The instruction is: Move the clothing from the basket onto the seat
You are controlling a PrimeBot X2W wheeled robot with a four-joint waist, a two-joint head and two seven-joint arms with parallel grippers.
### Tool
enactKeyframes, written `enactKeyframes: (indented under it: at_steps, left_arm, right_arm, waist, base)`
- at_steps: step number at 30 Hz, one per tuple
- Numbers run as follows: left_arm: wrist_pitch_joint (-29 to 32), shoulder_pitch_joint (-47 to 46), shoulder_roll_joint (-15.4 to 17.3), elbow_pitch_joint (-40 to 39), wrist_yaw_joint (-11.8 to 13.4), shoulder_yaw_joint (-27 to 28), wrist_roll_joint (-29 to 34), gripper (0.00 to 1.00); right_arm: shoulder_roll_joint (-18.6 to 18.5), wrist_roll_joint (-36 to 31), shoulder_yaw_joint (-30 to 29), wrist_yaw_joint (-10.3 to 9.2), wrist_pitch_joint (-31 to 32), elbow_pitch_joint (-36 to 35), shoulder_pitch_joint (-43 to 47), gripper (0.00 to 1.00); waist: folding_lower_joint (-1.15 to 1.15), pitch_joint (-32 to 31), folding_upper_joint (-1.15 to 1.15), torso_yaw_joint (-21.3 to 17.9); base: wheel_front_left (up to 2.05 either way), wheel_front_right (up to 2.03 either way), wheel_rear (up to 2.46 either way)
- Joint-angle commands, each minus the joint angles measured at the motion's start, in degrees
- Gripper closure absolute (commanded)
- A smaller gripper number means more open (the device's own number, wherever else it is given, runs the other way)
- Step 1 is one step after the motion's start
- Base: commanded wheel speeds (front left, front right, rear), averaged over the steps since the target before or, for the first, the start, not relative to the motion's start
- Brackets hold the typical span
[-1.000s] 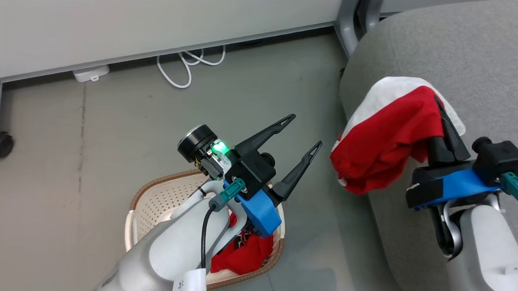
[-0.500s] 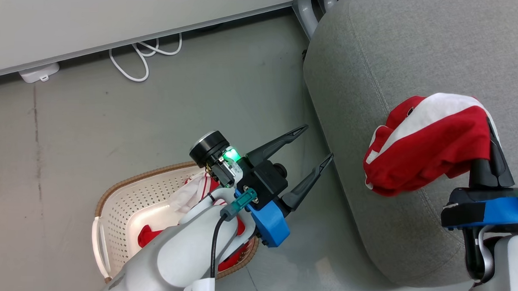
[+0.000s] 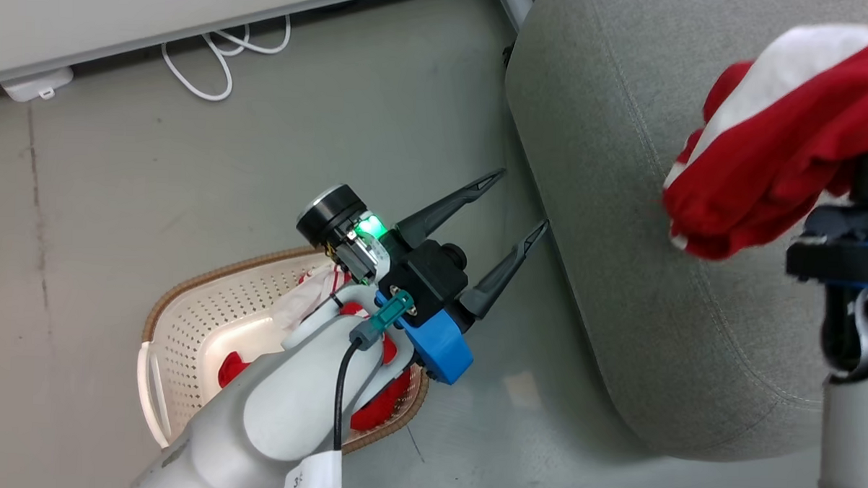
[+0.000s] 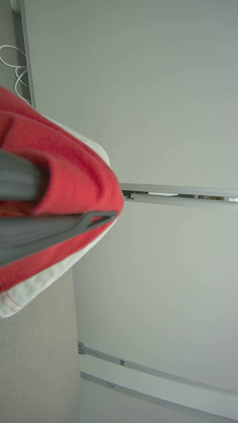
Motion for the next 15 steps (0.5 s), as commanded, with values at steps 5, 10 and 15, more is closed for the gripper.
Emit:
enactKeyframes:
  at_steps: [5,10,15]
  left_arm:
    - [-0.16,-3.08,1.28,-0.91,-0.09,0.36,1.25,0.00]
    - [-0.16,-6.92,2.38,-1.69,-0.08,0.26,2.33,0.00]
    - [-0.16,-10.81,3.33,-2.48,-0.08,-0.04,3.40,0.00]
  right_arm:
    - [-3.39,0.07,-3.76,0.01,-0.22,-1.36,-9.16,1.00]
    - [-8.31,0.11,-10.44,0.01,-0.21,-0.13,-18.54,1.00]
    - [-14.74,0.65,-17.63,0.01,-0.21,2.87,-25.17,1.00]
  waist:
    - [0.00,6.29,0.00,0.56]
    - [0.00,12.73,0.00,1.58]
    - [0.00,18.44,0.00,2.37]
  base:
    - [0.00,0.00,0.00]
    - [0.00,0.00,0.00]
    - [0.00,0.00,0.00]
